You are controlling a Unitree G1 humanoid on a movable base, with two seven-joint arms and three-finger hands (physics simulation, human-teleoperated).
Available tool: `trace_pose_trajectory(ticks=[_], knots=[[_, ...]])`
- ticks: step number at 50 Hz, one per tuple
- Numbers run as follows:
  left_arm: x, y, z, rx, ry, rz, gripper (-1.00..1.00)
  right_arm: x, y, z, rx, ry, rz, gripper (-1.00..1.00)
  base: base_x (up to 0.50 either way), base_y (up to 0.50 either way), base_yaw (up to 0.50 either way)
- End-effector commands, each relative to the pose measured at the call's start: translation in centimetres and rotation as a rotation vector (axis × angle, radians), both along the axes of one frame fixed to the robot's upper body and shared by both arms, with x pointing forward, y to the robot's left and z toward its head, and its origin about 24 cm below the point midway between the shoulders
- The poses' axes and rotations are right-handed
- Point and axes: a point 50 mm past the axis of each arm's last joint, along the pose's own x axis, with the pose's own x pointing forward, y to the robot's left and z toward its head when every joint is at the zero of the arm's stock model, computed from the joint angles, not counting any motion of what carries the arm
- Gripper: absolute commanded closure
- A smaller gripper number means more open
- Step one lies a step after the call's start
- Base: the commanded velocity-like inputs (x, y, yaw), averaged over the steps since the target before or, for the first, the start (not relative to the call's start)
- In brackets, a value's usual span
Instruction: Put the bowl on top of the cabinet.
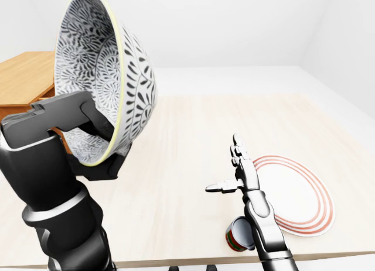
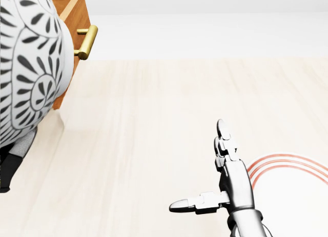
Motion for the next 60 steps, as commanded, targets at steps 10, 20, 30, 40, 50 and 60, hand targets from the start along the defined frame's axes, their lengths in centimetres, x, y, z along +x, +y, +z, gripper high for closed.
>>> trace_pose_trajectory(ticks=[10, 20, 30, 40, 50, 60], knots=[[-0.6, 2.4, 8.2, 0.127, -0.319, 0.019, 0.95, 0.0, 0.1, 0.0, -0.001, -0.002, 0.005, -1.00, 0.00, 0.00, 0.00], [1.3, 5.4, 10.8, 0.079, -0.348, 0.100, 0.95, -0.1, 0.2, -0.1, -0.003, 0.000, 0.009, -1.00, 0.00, 0.00, 0.00], [5.2, 9.5, 11.6, -0.064, -0.304, 0.254, 0.95, -0.2, 0.2, 0.0, -0.002, -0.003, 0.009, -1.00, 0.00, 0.00, 0.00], [9.3, 14.2, 10.8, -0.224, -0.212, 0.455, 0.95, -0.1, 0.2, 0.0, -0.003, -0.002, 0.007, -1.00, 0.00, 0.00, 0.00], [12.2, 17.0, 10.6, -0.264, -0.057, 0.549, 0.95, -0.1, 0.2, 0.0, -0.005, -0.004, 0.007, -1.00, 0.00, 0.00, 0.00], [14.8, 18.3, 10.4, -0.270, 0.060, 0.557, 0.95, -0.2, 0.3, 0.0, -0.005, -0.005, 0.009, -1.00, 0.00, 0.00, 0.00]])
